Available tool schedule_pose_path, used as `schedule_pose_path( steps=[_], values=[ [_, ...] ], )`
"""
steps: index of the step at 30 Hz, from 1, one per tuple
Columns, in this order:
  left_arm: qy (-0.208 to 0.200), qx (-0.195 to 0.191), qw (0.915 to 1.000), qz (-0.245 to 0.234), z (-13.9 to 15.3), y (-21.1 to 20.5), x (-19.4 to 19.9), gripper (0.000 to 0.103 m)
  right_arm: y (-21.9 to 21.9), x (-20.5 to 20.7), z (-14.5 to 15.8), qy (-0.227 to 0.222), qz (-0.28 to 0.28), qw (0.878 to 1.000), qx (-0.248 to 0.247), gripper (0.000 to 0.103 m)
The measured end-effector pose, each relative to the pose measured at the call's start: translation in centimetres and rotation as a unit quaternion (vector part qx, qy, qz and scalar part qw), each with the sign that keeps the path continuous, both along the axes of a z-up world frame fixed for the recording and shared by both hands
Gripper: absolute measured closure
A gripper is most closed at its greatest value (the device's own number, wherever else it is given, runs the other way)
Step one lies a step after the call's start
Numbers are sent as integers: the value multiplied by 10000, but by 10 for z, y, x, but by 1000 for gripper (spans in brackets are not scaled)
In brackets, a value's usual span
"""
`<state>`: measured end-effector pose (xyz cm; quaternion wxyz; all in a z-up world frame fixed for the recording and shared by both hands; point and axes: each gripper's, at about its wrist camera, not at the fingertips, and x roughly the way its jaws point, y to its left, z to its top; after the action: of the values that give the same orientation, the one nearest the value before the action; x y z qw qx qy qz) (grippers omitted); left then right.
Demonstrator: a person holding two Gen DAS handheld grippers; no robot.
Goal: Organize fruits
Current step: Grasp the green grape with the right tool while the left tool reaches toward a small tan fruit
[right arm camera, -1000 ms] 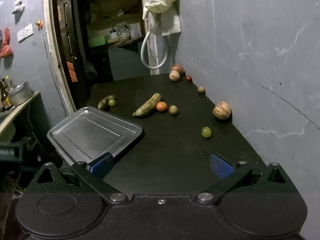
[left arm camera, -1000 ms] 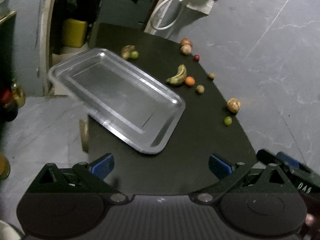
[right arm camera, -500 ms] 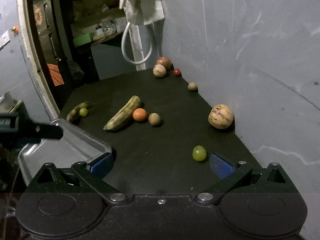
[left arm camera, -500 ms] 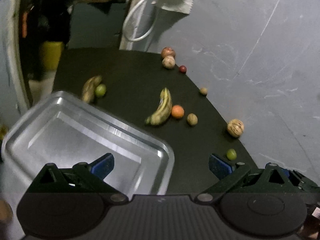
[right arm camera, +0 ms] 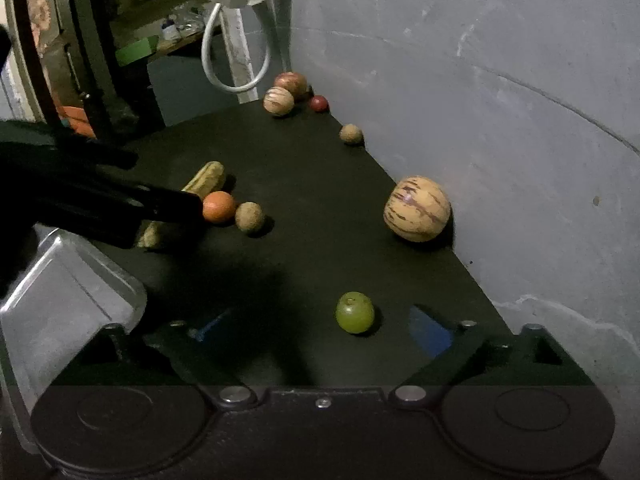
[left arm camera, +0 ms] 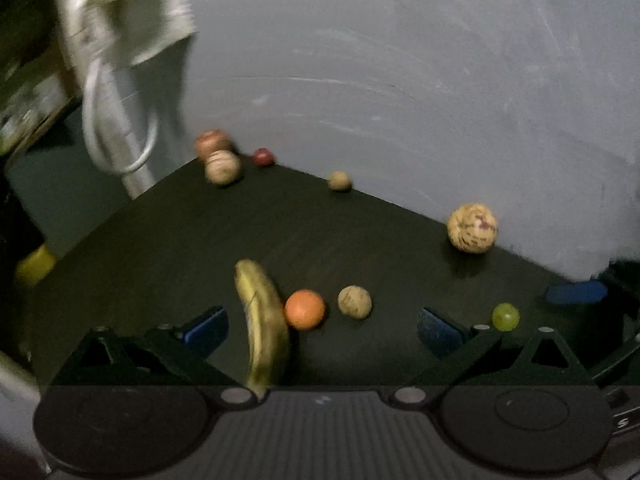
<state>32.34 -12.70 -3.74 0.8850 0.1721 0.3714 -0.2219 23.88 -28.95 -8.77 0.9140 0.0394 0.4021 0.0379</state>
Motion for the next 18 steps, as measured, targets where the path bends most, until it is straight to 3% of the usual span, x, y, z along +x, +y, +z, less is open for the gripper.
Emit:
schedule_pose_path(
  steps=[5, 11, 14, 18],
  values=[
    [4, 426, 9959, -799, -14, -24, 14, 3, -6, 4, -5, 49, -117, 9999, -70, 32],
    [33, 990, 9825, -1575, -38, -46, 23, 13, -8, 8, -12, 154, -204, 9996, -128, 47],
    [127, 1219, 9776, -1709, -50, -53, 29, 21, -5, 9, -14, 188, -163, 9995, -169, 53],
    [343, 1279, 9750, -1787, -59, -53, 38, 43, -2, 12, -17, 203, -153, 9994, -224, 58]
  ],
)
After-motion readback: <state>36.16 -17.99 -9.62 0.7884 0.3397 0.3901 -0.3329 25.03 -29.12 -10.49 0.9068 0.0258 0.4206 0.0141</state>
